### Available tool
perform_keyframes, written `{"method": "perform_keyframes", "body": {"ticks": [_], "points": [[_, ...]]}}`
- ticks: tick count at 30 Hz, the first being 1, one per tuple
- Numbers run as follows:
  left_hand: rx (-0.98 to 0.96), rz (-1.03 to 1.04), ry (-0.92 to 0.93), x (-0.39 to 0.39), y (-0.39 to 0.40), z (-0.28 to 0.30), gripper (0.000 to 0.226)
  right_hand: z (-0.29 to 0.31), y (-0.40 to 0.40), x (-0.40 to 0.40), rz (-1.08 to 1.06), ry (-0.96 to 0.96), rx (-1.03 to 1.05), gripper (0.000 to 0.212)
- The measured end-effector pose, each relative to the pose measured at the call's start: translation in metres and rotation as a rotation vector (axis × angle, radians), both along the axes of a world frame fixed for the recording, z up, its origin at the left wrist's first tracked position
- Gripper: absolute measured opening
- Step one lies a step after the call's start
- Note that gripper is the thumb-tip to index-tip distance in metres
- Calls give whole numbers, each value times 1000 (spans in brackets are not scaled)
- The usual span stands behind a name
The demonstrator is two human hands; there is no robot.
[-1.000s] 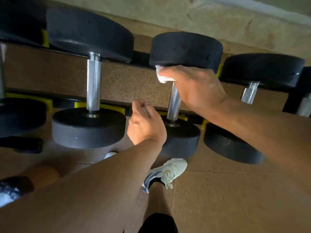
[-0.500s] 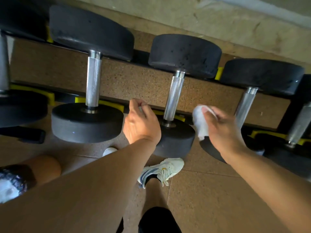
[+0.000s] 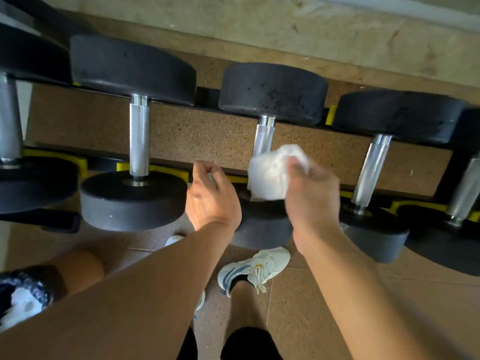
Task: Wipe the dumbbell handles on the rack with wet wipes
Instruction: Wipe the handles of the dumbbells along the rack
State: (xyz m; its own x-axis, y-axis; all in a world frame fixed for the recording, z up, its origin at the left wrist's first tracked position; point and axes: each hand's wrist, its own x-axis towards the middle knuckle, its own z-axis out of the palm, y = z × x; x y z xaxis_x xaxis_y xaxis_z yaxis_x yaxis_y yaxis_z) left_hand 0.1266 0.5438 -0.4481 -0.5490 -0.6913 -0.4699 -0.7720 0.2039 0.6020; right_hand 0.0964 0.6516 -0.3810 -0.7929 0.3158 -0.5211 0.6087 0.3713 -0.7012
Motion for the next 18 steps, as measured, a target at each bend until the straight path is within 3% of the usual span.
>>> {"method": "perform_keyframes", "body": {"ticks": [1,3,6,8,12,18], "points": [[1,-1,4,0,0,0,18,-4,0,-7,-225,28,-45,27],[-3,-1,5,0,0,0,18,-8,-12,-24,-403,30,-191,24],[-19,-7,13,0,1,0,16,-18,-42,-34,-216,-2,-339,26],[-27,-14,13,0,0,0,16,-27,-48,-33,-102,80,-203,37],[-35,-15,23,0,0,-2,18,-43,-37,-30,-182,124,-112,32],[-29,-4,2,-1,1,-2,18,-63,-43,-55,-66,9,-31,29]]}}
